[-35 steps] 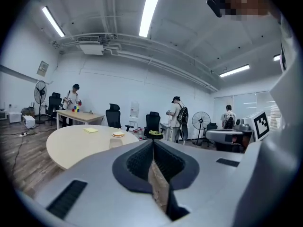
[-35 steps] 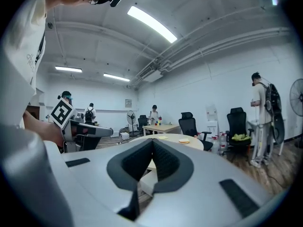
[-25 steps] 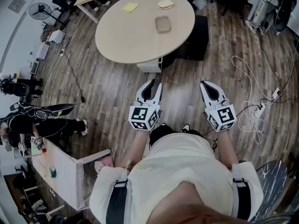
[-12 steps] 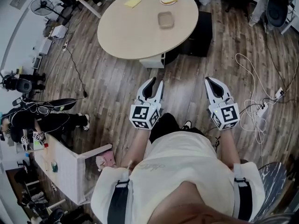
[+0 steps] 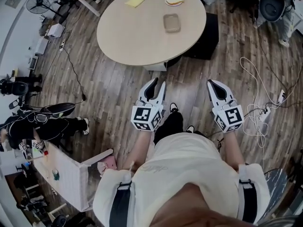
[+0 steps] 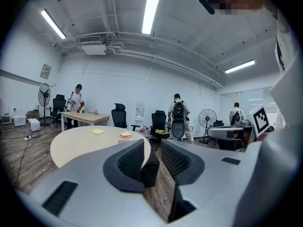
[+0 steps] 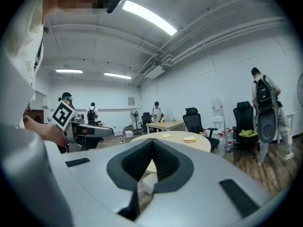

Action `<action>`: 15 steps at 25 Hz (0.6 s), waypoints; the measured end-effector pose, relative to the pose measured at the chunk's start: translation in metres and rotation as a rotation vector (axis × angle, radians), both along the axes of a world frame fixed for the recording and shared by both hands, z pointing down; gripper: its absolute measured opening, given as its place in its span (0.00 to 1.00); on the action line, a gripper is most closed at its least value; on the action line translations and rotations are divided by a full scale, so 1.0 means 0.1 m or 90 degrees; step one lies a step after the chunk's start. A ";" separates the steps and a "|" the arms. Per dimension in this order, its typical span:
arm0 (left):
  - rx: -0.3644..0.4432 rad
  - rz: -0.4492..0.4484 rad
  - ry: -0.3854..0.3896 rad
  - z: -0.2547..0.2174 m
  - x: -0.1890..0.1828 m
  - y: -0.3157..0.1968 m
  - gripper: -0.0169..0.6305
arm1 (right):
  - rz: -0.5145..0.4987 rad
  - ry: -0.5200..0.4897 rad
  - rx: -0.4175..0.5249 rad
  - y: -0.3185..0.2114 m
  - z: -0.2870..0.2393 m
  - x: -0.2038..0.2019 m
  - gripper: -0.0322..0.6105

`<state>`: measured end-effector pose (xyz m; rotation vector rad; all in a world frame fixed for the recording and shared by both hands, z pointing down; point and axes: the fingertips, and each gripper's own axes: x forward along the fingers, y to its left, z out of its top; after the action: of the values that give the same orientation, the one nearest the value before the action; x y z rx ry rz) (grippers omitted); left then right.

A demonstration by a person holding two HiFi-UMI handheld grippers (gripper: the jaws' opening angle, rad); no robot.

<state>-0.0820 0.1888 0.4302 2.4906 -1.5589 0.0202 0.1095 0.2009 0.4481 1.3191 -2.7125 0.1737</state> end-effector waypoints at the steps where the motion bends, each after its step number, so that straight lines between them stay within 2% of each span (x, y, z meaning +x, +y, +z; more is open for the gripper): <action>1: 0.003 0.002 0.001 -0.01 -0.04 -0.11 0.21 | 0.000 0.003 0.003 -0.10 -0.03 -0.02 0.06; 8: 0.014 0.033 0.005 -0.07 -0.27 -0.87 0.21 | 0.010 0.020 0.021 -0.80 -0.17 -0.30 0.06; 15: 0.019 0.057 0.010 -0.07 -0.46 -1.37 0.21 | 0.046 0.028 0.020 -1.16 -0.18 -0.43 0.06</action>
<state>-0.1280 0.0522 0.4227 2.5750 -1.4504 -0.0090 0.0661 0.0847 0.4305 1.4138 -2.6426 0.1078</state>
